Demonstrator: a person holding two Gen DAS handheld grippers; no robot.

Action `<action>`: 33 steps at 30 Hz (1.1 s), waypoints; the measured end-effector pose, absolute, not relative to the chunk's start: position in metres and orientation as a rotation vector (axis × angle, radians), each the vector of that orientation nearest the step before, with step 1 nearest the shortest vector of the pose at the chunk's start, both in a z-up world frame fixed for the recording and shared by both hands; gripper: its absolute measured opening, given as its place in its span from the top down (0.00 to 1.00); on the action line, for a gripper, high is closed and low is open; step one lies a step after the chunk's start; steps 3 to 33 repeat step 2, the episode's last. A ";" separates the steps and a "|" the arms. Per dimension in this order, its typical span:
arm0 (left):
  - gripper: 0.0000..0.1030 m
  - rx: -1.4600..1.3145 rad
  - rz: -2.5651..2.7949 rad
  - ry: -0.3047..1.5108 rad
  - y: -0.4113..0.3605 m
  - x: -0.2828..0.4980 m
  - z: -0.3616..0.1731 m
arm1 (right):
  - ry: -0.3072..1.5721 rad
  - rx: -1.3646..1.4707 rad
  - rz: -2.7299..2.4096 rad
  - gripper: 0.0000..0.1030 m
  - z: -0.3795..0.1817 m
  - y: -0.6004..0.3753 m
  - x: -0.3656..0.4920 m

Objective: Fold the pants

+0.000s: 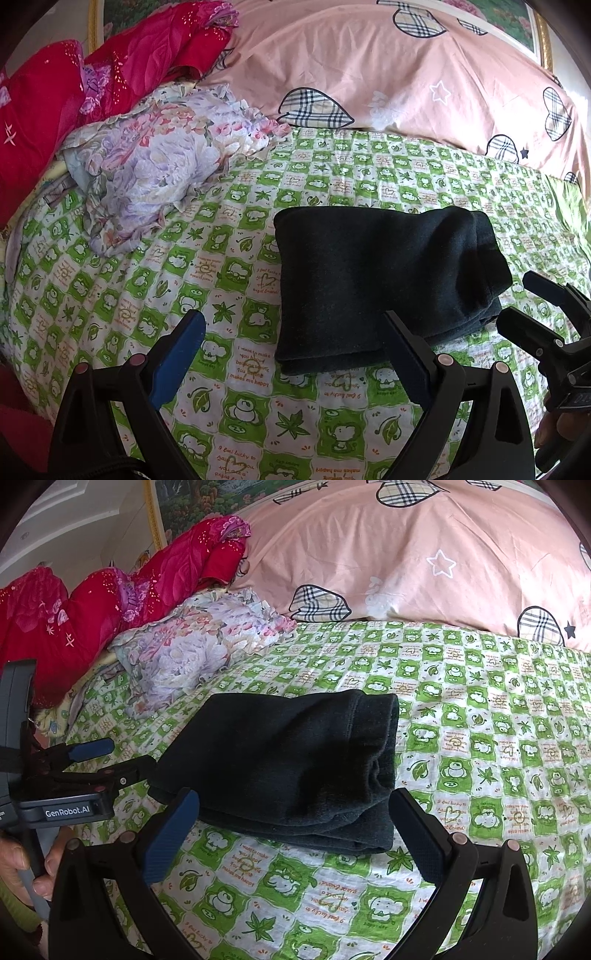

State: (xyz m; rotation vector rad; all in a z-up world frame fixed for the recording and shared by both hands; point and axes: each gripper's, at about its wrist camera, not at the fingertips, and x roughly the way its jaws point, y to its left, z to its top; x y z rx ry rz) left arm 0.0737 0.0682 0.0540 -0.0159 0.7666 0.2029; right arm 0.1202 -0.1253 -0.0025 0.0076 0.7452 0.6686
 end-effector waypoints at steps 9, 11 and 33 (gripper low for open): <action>0.08 -0.024 0.212 0.770 0.068 0.075 0.055 | 0.746 0.006 0.670 0.01 -0.003 -0.125 0.121; 0.08 -0.024 0.212 0.770 0.068 0.075 0.055 | 0.746 0.006 0.670 0.01 -0.003 -0.125 0.121; 0.08 -0.024 0.212 0.770 0.068 0.075 0.055 | 0.746 0.006 0.670 0.01 -0.003 -0.125 0.121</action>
